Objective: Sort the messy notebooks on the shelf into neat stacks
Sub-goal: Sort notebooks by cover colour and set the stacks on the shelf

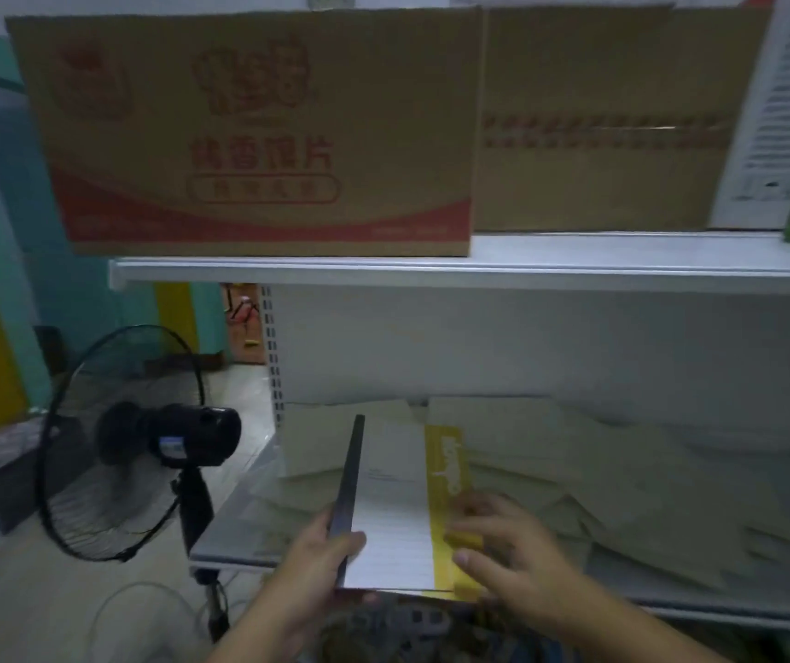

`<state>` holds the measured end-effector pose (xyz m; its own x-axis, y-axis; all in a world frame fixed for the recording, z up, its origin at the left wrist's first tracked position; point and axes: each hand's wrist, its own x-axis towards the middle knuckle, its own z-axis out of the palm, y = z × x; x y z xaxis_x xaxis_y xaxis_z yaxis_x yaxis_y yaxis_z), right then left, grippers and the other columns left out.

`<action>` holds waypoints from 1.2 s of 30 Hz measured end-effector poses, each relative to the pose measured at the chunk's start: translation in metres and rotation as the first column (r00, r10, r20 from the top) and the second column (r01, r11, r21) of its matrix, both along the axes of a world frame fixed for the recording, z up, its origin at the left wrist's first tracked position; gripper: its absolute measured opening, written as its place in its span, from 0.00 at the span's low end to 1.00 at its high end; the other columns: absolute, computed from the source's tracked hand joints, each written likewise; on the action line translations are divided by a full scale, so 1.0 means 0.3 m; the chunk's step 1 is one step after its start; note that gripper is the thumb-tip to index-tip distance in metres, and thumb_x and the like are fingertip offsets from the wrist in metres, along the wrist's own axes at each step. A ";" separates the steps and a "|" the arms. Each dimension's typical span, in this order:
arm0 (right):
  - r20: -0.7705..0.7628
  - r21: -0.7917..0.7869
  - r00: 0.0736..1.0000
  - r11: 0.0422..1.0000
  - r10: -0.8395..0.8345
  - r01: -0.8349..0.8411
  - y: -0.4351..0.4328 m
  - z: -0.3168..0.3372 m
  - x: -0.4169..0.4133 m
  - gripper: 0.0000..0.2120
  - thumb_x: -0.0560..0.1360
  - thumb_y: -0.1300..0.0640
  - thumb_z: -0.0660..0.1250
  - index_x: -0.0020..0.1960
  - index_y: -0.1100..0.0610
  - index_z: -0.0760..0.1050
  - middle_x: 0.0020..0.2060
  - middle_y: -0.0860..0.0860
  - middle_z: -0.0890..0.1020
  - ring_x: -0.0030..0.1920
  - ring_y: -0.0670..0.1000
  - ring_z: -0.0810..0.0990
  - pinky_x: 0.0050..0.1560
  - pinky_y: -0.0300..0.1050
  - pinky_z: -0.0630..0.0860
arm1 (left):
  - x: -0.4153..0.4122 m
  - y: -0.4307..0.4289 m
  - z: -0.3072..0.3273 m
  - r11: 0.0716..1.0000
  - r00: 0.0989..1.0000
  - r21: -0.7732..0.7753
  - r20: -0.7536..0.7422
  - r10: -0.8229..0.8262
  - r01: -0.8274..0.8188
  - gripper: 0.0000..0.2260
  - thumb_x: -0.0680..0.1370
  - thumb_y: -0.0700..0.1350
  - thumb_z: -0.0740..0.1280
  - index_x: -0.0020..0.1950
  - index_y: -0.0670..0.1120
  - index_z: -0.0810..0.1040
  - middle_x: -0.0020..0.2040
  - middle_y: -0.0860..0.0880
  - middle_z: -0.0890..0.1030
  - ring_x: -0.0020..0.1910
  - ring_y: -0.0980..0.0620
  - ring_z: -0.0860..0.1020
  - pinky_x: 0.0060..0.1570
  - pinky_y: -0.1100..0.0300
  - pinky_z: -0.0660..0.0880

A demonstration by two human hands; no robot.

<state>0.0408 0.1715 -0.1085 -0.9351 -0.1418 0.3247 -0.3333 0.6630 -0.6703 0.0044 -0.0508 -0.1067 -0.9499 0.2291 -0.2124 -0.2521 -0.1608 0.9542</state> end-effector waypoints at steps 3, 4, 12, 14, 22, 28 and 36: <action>0.118 -0.414 0.947 0.852 -0.297 0.319 0.131 0.042 0.085 0.20 0.71 0.49 0.72 0.60 0.54 0.72 0.54 0.50 0.79 0.52 0.48 0.77 0.50 0.34 0.75 | 0.074 0.179 0.001 0.998 0.998 0.037 0.001 -0.058 0.058 0.11 0.78 0.30 0.59 0.55 0.42 0.75 0.43 0.42 0.83 0.35 0.46 0.83 0.25 0.57 0.76; 0.226 -0.546 0.931 0.755 -0.286 0.364 0.171 0.055 0.124 0.12 0.74 0.63 0.68 0.56 0.58 0.72 0.47 0.51 0.80 0.44 0.49 0.78 0.39 0.31 0.76 | 0.107 0.253 -0.003 0.995 0.996 0.047 0.003 -0.085 0.085 0.10 0.78 0.30 0.60 0.54 0.42 0.75 0.40 0.43 0.83 0.32 0.47 0.83 0.24 0.58 0.76; 0.416 -0.652 0.813 0.489 -0.408 0.579 0.607 0.056 0.535 0.22 0.72 0.79 0.57 0.51 0.54 0.73 0.39 0.49 0.83 0.37 0.50 0.82 0.31 0.40 0.75 | 0.404 0.825 -0.049 0.926 0.933 0.134 0.027 -0.360 0.353 0.12 0.76 0.29 0.59 0.51 0.42 0.76 0.36 0.44 0.85 0.33 0.45 0.82 0.30 0.56 0.78; 0.421 -0.638 0.787 0.469 -0.451 0.610 0.717 0.036 0.653 0.24 0.72 0.78 0.58 0.52 0.52 0.75 0.39 0.48 0.84 0.36 0.48 0.83 0.32 0.39 0.75 | 0.459 0.943 -0.070 0.877 0.874 0.189 0.131 -0.468 0.441 0.13 0.77 0.31 0.57 0.56 0.40 0.77 0.45 0.38 0.84 0.40 0.39 0.82 0.35 0.52 0.78; 0.422 -0.597 0.668 0.366 -0.613 0.714 1.024 -0.025 1.038 0.25 0.69 0.78 0.58 0.52 0.50 0.75 0.30 0.44 0.83 0.29 0.42 0.80 0.29 0.32 0.70 | 0.714 1.405 -0.145 0.829 0.820 0.068 0.125 -0.559 0.555 0.08 0.77 0.32 0.62 0.54 0.33 0.77 0.41 0.40 0.84 0.44 0.42 0.80 0.37 0.60 0.77; 0.518 -0.587 0.537 0.179 -0.666 0.789 1.249 -0.033 1.249 0.22 0.73 0.74 0.59 0.48 0.47 0.75 0.35 0.46 0.80 0.38 0.51 0.78 0.36 0.34 0.71 | 0.844 1.705 -0.135 0.738 0.738 -0.037 0.087 -0.670 0.674 0.08 0.76 0.28 0.62 0.52 0.32 0.77 0.37 0.48 0.81 0.40 0.47 0.77 0.35 0.61 0.73; 0.564 -0.544 0.430 0.075 -0.705 0.836 1.584 -0.033 1.324 0.22 0.73 0.71 0.59 0.47 0.43 0.73 0.43 0.44 0.79 0.48 0.49 0.79 0.49 0.40 0.70 | 0.889 2.125 -0.128 0.622 0.626 -0.075 0.052 -0.778 0.779 0.07 0.78 0.31 0.62 0.54 0.37 0.73 0.51 0.43 0.76 0.44 0.49 0.74 0.38 0.65 0.68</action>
